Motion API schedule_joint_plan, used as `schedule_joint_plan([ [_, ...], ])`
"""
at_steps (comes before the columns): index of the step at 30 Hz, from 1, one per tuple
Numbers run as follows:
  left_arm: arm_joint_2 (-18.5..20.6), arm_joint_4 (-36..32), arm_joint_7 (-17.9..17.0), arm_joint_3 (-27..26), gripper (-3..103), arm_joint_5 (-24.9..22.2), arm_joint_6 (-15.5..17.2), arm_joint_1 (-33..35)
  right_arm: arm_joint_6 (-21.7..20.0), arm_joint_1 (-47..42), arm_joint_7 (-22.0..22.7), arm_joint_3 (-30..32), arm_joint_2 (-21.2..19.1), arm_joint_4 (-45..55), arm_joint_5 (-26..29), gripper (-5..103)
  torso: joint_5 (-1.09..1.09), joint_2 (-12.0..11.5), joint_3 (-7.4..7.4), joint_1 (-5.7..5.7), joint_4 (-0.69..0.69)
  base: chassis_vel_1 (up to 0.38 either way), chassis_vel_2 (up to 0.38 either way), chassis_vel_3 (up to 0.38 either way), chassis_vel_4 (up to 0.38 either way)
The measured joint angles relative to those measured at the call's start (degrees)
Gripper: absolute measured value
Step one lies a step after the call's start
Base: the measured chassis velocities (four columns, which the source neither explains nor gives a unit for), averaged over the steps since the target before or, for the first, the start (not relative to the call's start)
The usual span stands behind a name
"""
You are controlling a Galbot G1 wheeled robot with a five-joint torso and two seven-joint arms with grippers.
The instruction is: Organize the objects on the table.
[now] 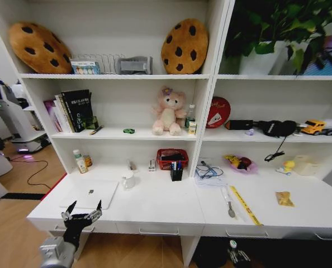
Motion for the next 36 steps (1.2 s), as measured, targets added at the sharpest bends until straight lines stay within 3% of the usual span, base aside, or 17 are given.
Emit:
schedule_joint_plan([
  [11, 0.0, 0.0, 0.0, 0.0, 100, 0.0, 0.0, 0.0, -0.5, 7.2, 0.3, -0.6, 3.0, -6.8, -0.6, 25, -0.01, 0.0, 0.00, 0.00, 0.01, 0.000, 0.000, 0.000, 0.000],
  [12, 0.0, 0.0, 0.0, 0.0, 100, 0.0, 0.0, 0.0, -0.9, 7.8, 0.6, -0.5, 3.1, -7.3, -0.5, 36, -0.02, 0.0, -0.01, 0.00, 0.00, 0.000, 0.000, 0.000, 0.000],
  [14, 0.0, 0.0, 0.0, 0.0, 100, 0.0, 0.0, 0.0, -1.6, 8.7, 0.9, -0.3, 3.2, -7.8, -0.3, 36, -0.02, 0.0, 0.00, 0.00, 0.00, 0.000, 0.000, 0.000, 0.000],
  [15, 0.0, 0.0, 0.0, 0.0, 100, 0.0, 0.0, 0.0, -2.2, 9.3, 1.0, -0.1, 3.3, -8.1, -0.1, 47, -0.01, 0.0, -0.01, 0.00, 0.00, 0.000, 0.000, 0.000, 0.000],
  [17, 0.0, 0.0, 0.0, 0.0, 100, 0.0, 0.0, 0.0, -2.5, 9.9, 1.1, 0.1, 3.3, -8.4, 0.0, 47, -0.02, 0.0, -0.01, 0.00, 0.01, 0.000, 0.000, 0.000, 0.000],
  [18, 0.0, 0.0, 0.0, 0.0, 100, 0.0, 0.0, 0.0, -2.7, 10.4, 1.2, 0.1, 3.4, -8.5, 0.1, 58, -0.02, 0.0, -0.01, 0.00, 0.02, 0.000, 0.000, 0.000, 0.000],
  [20, 0.0, 0.0, 0.0, 0.0, 100, 0.0, 0.0, 0.0, -2.8, 10.3, 1.2, 0.1, 3.5, -8.3, 0.1, 58, -0.02, 0.0, -0.01, 0.00, 0.02, 0.000, 0.000, 0.000, 0.000],
  [21, 0.0, 0.0, 0.0, 0.0, 100, 0.0, 0.0, 0.0, -3.0, 9.6, 1.1, 0.1, 3.5, -7.5, 0.0, 69, -0.01, 0.0, -0.01, 0.00, 0.01, 0.000, 0.000, 0.000, 0.000],
  [22, 0.0, 0.0, 0.0, 0.0, 100, 0.0, 0.0, 0.0, -3.0, 9.6, 1.1, 0.1, 3.5, -7.5, 0.0, 69, -0.01, 0.0, -0.01, 0.00, 0.01, 0.000, 0.000, 0.000, 0.000],
  [24, 0.0, 0.0, 0.0, 0.0, 100, 0.0, 0.0, 0.0, -3.0, 7.0, 1.1, 0.1, 3.6, -5.0, 0.1, 80, -0.01, 0.0, -0.01, 0.00, 0.01, 0.000, 0.000, 0.000, 0.000],
  [26, 0.0, 0.0, 0.0, 0.0, 100, 0.0, 0.0, 0.0, -3.1, 4.8, 1.1, 0.1, 3.6, -2.7, 0.5, 80, 0.00, 0.0, -0.01, -0.01, 0.01, 0.000, 0.000, 0.000, 0.000],
  [27, 0.0, 0.0, 0.0, 0.0, 100, 0.0, 0.0, 0.0, -3.3, 2.3, 1.0, 0.1, 3.4, 0.0, 1.0, 91, 0.00, 0.0, -0.01, -0.01, 0.01, 0.000, 0.000, 0.000, 0.000],
  [30, 0.0, 0.0, 0.0, 0.0, 100, 0.0, 0.0, 0.0, -5.6, -4.3, 0.6, 0.1, 2.5, 7.7, 3.6, 91, 0.02, 0.0, -0.01, -0.01, -0.01, 0.000, 0.000, 0.000, 0.000],
  [31, 0.0, 0.0, 0.0, 0.0, 100, 0.0, 0.0, 0.0, -6.5, -7.5, 0.7, 0.1, 1.8, 11.3, 4.9, 99, -0.01, 0.0, -0.01, -0.01, -0.01, 0.000, 0.000, 0.000, 0.000],
  [36, 0.0, 0.0, 0.0, 0.0, 100, 0.0, 0.0, 0.0, -8.3, -22.4, 5.3, 2.2, -1.6, 24.5, 7.3, 100, -0.02, 0.0, -0.02, -0.02, -0.03, 0.000, 0.000, 0.000, 0.000],
])
